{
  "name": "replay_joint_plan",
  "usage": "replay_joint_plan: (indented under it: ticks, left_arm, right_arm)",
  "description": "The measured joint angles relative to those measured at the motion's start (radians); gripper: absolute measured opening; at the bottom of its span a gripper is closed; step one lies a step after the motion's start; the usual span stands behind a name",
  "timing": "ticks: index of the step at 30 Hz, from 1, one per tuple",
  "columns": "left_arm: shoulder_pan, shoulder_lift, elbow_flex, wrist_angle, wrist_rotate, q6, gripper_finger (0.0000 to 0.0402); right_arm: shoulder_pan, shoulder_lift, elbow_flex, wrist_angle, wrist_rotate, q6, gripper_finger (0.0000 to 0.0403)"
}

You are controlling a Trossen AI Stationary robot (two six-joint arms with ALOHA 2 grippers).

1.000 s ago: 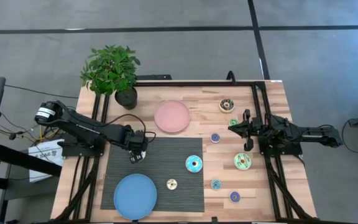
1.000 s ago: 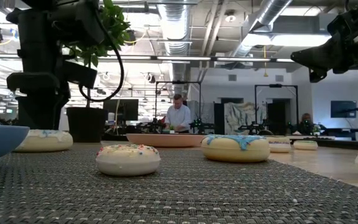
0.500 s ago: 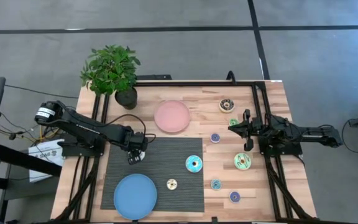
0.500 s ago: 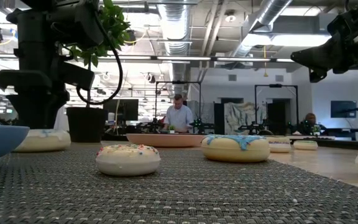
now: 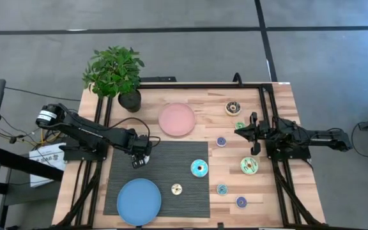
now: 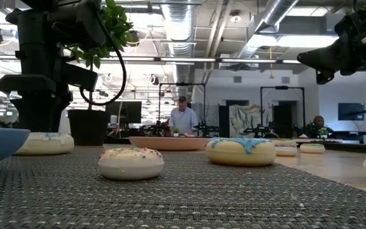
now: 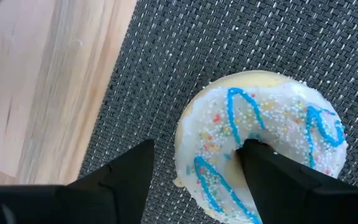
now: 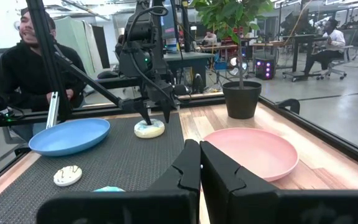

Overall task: Pick & Place donuts
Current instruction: Put the big white donut on the blue plate

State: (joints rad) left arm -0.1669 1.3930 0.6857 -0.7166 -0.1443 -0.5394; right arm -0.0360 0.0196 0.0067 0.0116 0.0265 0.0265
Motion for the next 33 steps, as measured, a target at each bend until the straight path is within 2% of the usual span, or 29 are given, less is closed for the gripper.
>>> replay_joint_plan:
  ticks: [22, 33]
  left_arm:
    - [0.0, 0.0, 0.0, 0.0, -0.014, -0.004, 0.0229]
    - [0.0, 0.0, 0.0, 0.001, -0.013, -0.004, 0.0169]
  right_arm:
    - [0.0, 0.0, 0.0, 0.0, 0.0, 0.0, 0.0]
    - [0.0, 0.0, 0.0, 0.0, 0.0, 0.0, 0.0]
